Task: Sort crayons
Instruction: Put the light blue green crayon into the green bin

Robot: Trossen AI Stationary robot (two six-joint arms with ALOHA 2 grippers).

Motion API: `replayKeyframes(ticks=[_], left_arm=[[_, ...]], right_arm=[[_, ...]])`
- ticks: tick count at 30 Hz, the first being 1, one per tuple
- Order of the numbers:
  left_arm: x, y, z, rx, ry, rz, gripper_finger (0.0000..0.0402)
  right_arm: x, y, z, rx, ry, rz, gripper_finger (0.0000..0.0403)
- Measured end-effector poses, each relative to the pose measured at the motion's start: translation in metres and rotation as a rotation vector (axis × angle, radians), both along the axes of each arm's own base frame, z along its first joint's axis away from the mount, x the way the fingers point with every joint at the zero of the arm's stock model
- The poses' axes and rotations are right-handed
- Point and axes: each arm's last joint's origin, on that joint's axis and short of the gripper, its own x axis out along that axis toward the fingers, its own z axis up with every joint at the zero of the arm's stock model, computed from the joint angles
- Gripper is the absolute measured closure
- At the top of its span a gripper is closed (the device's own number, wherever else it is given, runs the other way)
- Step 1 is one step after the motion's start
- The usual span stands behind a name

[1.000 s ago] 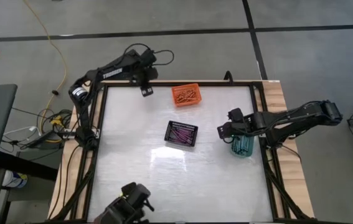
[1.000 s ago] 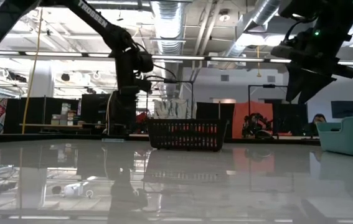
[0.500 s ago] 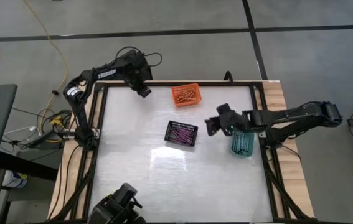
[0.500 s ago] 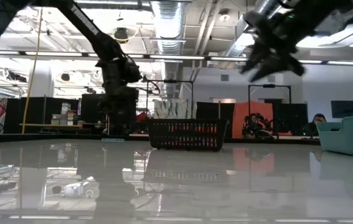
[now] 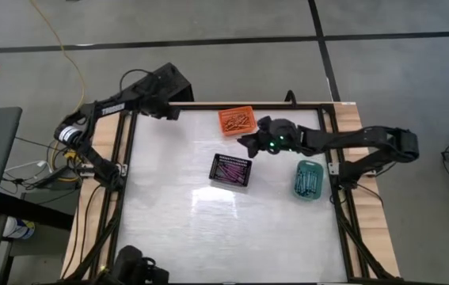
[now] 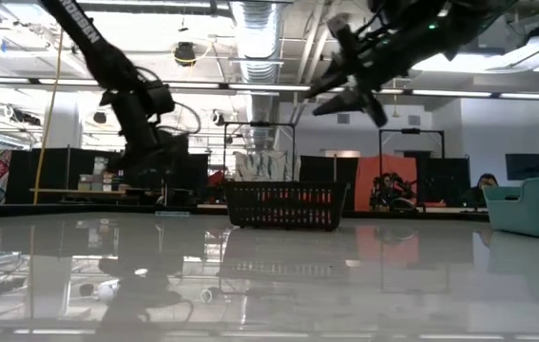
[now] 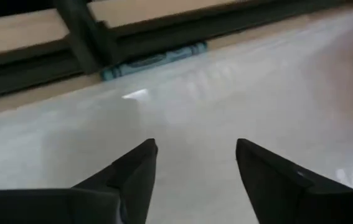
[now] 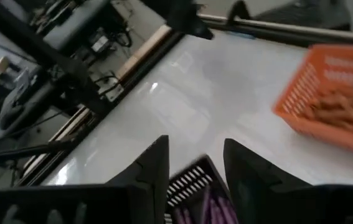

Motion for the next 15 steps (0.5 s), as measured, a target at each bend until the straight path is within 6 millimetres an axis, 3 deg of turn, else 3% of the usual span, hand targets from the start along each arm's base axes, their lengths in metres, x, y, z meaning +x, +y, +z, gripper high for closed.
replayKeyframes(ticks=[10, 15], left_arm=[[-0.019, 0.014, -0.006, 0.106, -0.069, 0.138, 0.0172], [-0.022, 0.019, -0.016, 0.081, -0.060, 0.134, 0.0172]], right_arm=[[0.061, -0.031, 0.036, -0.143, 0.021, 0.120, 0.0258], [0.090, -0.049, 0.042, -0.142, 0.041, 0.152, 0.0258]])
